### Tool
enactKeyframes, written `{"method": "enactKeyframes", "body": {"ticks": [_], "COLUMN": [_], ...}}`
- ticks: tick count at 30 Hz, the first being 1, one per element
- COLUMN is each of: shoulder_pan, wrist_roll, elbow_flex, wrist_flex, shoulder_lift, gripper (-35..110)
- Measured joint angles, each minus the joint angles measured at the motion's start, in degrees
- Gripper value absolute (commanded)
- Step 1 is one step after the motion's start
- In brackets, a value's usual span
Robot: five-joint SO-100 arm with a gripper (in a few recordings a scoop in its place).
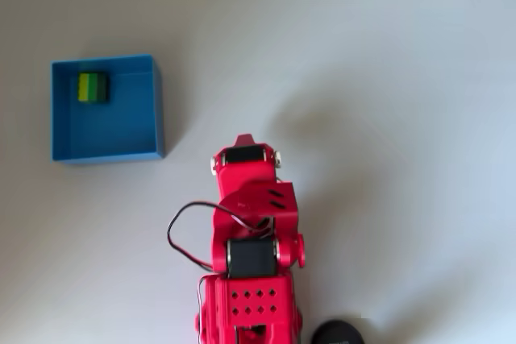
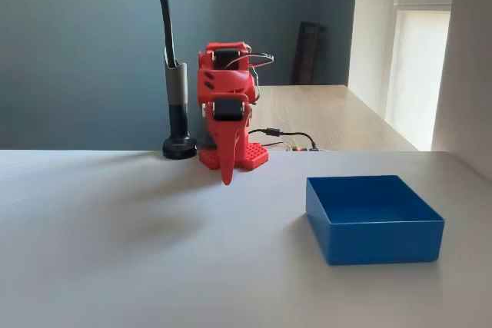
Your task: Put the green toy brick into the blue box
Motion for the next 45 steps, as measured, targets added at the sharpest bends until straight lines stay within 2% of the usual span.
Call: {"method": "enactKeyframes", "body": {"ticks": [14, 45], "shoulder_pan": [0.1, 0.1], "wrist_roll": [-1.1, -0.6], "elbow_flex": [8.7, 9.0], "wrist_flex": [3.8, 5.6], "shoulder_lift": [10.6, 10.4], "gripper": [0, 0]}}
